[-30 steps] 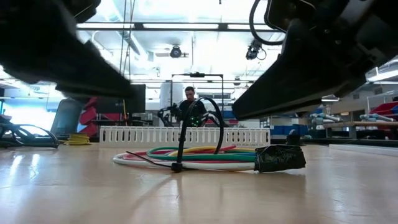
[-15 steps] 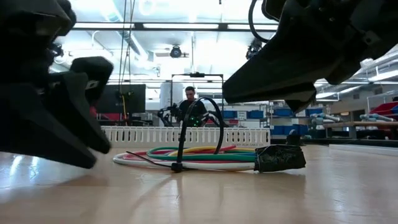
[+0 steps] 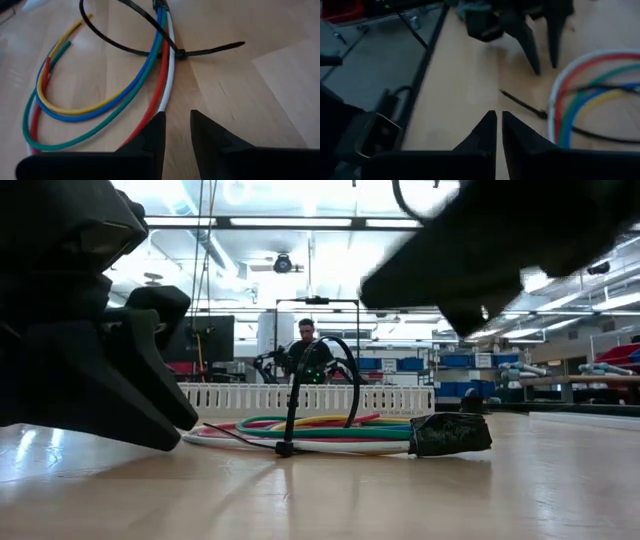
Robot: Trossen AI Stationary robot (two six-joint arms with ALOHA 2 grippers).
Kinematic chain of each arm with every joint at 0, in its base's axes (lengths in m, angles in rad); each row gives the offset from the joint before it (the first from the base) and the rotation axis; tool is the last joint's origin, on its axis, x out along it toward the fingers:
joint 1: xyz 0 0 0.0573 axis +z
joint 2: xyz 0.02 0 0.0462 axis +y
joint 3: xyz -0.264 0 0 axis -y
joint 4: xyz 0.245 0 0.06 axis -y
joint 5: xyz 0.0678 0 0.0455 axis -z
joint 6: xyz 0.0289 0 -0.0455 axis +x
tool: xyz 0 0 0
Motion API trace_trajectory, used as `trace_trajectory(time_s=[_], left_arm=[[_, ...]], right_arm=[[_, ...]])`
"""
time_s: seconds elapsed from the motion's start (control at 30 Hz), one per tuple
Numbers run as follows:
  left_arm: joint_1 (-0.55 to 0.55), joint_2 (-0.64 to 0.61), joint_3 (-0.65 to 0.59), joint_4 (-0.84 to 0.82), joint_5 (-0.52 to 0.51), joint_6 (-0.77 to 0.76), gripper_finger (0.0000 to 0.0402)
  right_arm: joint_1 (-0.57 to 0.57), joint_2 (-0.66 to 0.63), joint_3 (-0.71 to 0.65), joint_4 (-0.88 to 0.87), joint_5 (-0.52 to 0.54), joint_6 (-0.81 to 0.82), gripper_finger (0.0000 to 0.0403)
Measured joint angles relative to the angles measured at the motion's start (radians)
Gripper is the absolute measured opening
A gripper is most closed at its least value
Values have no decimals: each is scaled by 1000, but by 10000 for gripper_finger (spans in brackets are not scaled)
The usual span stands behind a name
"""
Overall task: Ziptie cables
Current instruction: Insert zip tie on the cable wire
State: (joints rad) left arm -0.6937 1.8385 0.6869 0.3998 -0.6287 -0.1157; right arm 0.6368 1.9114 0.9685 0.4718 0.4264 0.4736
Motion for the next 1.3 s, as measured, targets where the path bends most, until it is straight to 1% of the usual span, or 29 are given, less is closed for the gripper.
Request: trace_trajectory(time_s=[0.07, 0.13, 0.23, 0.3, 0.4, 0.53, 0.63, 0.73, 0.93, 1.07, 1.17, 1.3], left_arm=[[0, 0, 0, 9, 3, -17, 65], [0, 0, 0, 24, 20, -4, 65], [0, 0, 0, 58, 71, 126, 65], [0, 0, 0, 66, 123, 207, 65], [0, 1, -1, 65, 125, 271, 64], [3, 1, 0, 77, 110, 335, 64], [14, 0, 0, 95, 110, 381, 64], [27, 0, 0, 115, 118, 428, 64], [57, 18, 0, 142, 157, 438, 64], [74, 55, 3, 214, 201, 411, 64], [82, 64, 2, 243, 200, 351, 62], [85, 67, 3, 261, 199, 346, 49]], right_arm=[[14, 9, 38, -37, 26, 2, 8], [31, 35, 73, -46, 72, -9, 5], [44, 89, 118, -47, 114, -7, 3], [45, 126, 136, -44, 128, 30, 3], [42, 175, 144, -14, 130, 116, 3], [42, 216, 147, 126, 139, 150, 3], [46, 220, 147, 145, 167, 153, 3], [56, 210, 147, 130, 223, 153, 3], [77, 169, 147, 63, 316, 209, 3], [83, 153, 146, 60, 384, 232, 3], [87, 153, 146, 59, 392, 233, 3], [90, 153, 146, 56, 392, 240, 3]])
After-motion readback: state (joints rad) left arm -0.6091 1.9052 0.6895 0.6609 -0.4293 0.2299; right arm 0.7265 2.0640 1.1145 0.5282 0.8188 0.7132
